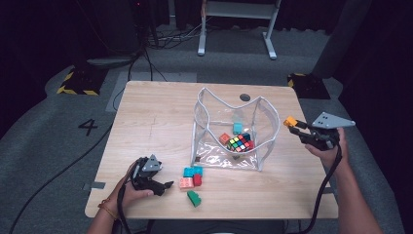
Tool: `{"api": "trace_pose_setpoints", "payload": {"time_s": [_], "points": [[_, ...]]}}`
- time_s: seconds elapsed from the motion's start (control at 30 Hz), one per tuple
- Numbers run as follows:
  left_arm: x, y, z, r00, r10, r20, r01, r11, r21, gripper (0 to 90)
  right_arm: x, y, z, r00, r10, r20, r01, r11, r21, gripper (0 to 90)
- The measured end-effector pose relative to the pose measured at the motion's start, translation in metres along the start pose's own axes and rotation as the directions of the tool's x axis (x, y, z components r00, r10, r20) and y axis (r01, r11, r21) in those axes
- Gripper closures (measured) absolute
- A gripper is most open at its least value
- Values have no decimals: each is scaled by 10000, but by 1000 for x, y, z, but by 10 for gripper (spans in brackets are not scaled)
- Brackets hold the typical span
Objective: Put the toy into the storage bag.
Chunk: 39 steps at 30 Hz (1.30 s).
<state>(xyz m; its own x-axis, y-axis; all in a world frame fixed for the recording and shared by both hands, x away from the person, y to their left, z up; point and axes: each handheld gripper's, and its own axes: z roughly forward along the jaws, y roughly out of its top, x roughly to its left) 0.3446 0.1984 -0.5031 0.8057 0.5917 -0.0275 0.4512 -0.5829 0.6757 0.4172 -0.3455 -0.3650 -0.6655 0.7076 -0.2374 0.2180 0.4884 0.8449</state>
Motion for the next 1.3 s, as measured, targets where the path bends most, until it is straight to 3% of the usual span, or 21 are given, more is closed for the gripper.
{"api": "trace_pose_setpoints", "payload": {"time_s": [0.3, 0.53, 0.7, 0.87, 1.1, 1.17, 1.3], "points": [[0, 0, 0, 10000, 0, 30, 0, 10000, 14, 122, -20, 35, -2, 9996, 209, 173, -200, 9986, -482, 679], [0, 0, 0, 10000, -10, 52, 10, 10000, 5, 122, -27, 60, 7, 9996, 243, -123, -251, 9972, -705, 679], [0, 0, 0, 10000, -15, 54, 15, 10000, 4, 122, -27, 75, 12, 9995, 74, -291, -99, 9964, -839, 679], [0, 0, 0, 10000, -16, 53, 16, 10000, 4, 122, -18, 87, 19, 9967, -24, -815, -56, 9952, -980, 679], [0, 0, 0, 10000, -17, 53, 17, 10000, 1, 122, 8, 98, 38, 9786, -798, -1898, 626, 9935, -952, 679], [0, 0, 0, 10000, -9, 52, 9, 10000, 7, 122, 16, 102, 47, 9657, -1293, -2253, 1103, 9893, -953, 679], [0, 0, 0, 10000, -8, 54, 8, 10000, 6, 122, 31, 107, 60, 9482, -1712, -2675, 1600, 9851, -631, 679]]}}
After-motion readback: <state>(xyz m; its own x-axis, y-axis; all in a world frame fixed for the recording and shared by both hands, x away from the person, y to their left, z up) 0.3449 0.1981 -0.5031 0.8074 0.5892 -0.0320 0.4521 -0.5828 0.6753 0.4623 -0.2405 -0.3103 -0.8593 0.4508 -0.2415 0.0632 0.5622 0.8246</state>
